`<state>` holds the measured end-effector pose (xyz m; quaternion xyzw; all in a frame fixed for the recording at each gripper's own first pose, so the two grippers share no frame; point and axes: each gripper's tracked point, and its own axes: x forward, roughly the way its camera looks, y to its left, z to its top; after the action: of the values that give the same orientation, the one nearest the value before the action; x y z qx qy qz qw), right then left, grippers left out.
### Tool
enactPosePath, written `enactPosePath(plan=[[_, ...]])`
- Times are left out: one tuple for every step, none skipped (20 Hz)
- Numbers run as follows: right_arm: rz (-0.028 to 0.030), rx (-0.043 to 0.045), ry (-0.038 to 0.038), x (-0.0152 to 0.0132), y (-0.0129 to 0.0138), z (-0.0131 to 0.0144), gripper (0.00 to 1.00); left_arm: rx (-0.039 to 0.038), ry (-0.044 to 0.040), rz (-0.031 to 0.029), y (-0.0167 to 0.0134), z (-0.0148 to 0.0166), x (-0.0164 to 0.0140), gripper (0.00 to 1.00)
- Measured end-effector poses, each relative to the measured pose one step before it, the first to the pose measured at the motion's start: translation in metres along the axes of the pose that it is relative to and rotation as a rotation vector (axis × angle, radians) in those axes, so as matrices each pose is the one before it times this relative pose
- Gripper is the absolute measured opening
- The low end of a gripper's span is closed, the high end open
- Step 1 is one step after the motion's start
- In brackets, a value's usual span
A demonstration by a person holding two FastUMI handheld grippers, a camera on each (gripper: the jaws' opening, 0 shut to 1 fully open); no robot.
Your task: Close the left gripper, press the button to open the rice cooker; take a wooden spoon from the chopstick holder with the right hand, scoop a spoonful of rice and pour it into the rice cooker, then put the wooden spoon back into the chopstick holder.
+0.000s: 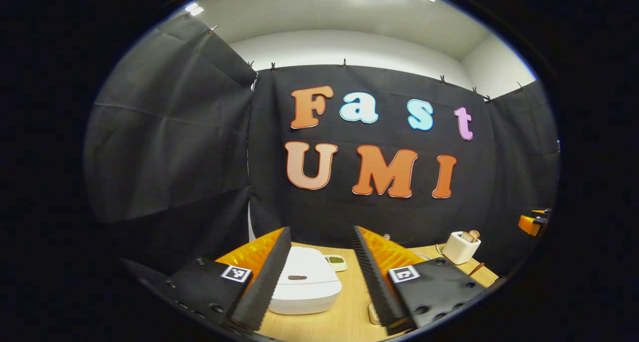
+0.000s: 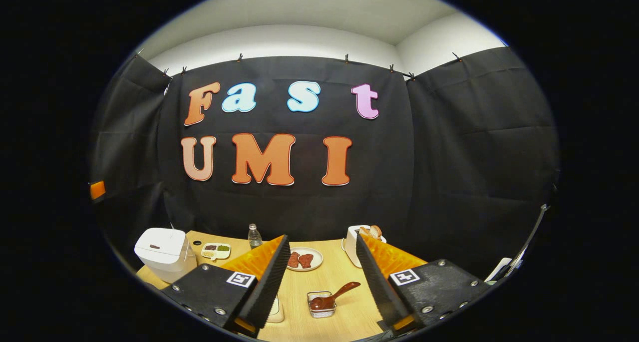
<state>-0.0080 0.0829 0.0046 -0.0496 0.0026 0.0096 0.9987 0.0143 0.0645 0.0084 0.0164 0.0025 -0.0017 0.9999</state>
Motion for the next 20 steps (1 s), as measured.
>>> enactPosePath(plan=[[0.00725, 0.0079, 0.00249, -0.00006, 0.00266, -0.00123, 0.75, 0.00497, 0.00349, -0.01398, -0.00376, -0.00024, 0.00009, 0.67], [0.01267, 0.00558, 0.00337, -0.00031, 0.00295, -0.00079, 0.71, 0.00409, 0.01258, -0.03172, -0.00851, -0.00358, -0.00025, 0.59], [0.00601, 0.00328, 0.00805, 0.00114, 0.00219, -0.0026, 0.66, 0.00424, 0.01793, -0.02496, -0.0074, -0.00307, 0.00034, 0.51], [0.00246, -0.00207, 0.00775, 0.00065, 0.0019, -0.0024, 0.46, 0.00742, 0.0072, 0.00154, 0.00116, -0.0045, 0.00299, 0.38], [-0.00924, -0.00124, 0.00984, 0.00023, -0.00161, -0.00259, 0.34, 0.01163, 0.00029, 0.00286, 0.00109, 0.0005, 0.00247, 0.24], [-0.01228, 0.00556, 0.01101, 0.00096, -0.00271, -0.00283, 0.23, 0.0134, -0.00227, 0.01382, 0.00324, -0.0014, -0.00138, 0.15], [-0.00336, 0.01557, 0.0141, 0.00118, -0.00064, -0.00498, 0.12, 0.01507, -0.00139, -0.00152, -0.00254, 0.00103, 0.00069, 0.05], [0.01463, 0.03088, 0.01665, 0.0011, 0.00301, -0.00409, 0.01, 0.01439, -0.01138, -0.00022, -0.0011, 0.00061, -0.00073, 0.06], [0.02597, 0.03443, 0.01234, -0.00318, 0.0076, -0.00316, 0.0, 0.00273, -0.00621, 0.03816, 0.00691, 0.00113, -0.00501, 0.06], [0.00593, 0.02147, 0.00579, 0.00043, 0.0022, -0.00241, 0.0, -0.01503, -0.00137, -0.02281, -0.0038, -0.00541, 0.0121, 0.05], [-0.01681, -0.00642, 0.00435, 0.00174, -0.00611, -0.00352, 0.0, -0.02577, -0.00186, -0.03352, -0.00543, 0.0029, -0.00154, 0.04], [-0.01427, -0.02259, 0.00642, 0.00351, -0.00327, -0.00401, 0.0, -0.01324, 0.00191, -0.02486, -0.00818, 0.00013, -0.00009, 0.05], [-0.00452, -0.01835, 0.00225, -0.0005, -0.0009, -0.00269, 0.0, 0.01443, 0.01827, -0.00852, 0.0014, -0.00592, 0.00387, 0.04], [0.00652, -0.00696, 0.00075, 0.00027, 0.00324, -0.00163, 0.0, 0.01848, 0.01475, -0.00167, 0.0049, -0.00568, 0.00356, 0.03], [0.00451, 0.00034, 0.00152, -0.00008, 0.00204, -0.00063, 0.0, -0.0009, 0.01188, -0.01111, 0.00183, -0.00379, 0.00483, 0.04], [0.00231, 0.00101, 0.00119, 0.00057, 0.00058, -0.00044, 0.0, -0.01081, 0.01698, -0.00875, 0.00218, -0.00464, 0.00882, 0.04], [-0.00414, 0.00174, -0.00019, 0.00176, -0.00181, -0.00045, 0.0, -0.00379, 0.01019, -0.00222, 0.0037, -0.00485, 0.00893, 0.04], [0.00033, 0.0048, -0.00131, 0.00167, 0.00037, -0.00022, 0.0, 0.00904, 0.01531, 0.00494, 0.00785, -0.00807, 0.01283, 0.04], [0.00173, 0.01047, 0.0001, 0.0012, 0.00075, 0.00044, 0.0, 0.00967, 0.02225, 0.00505, 0.00814, -0.01175, 0.0156, 0.04], [-0.00115, 0.01312, 0.00462, 0.00153, 0.00033, -0.00056, 0.0, -0.00251, 0.0315, 0.00211, 0.00712, -0.01651, 0.01606, 0.04]])
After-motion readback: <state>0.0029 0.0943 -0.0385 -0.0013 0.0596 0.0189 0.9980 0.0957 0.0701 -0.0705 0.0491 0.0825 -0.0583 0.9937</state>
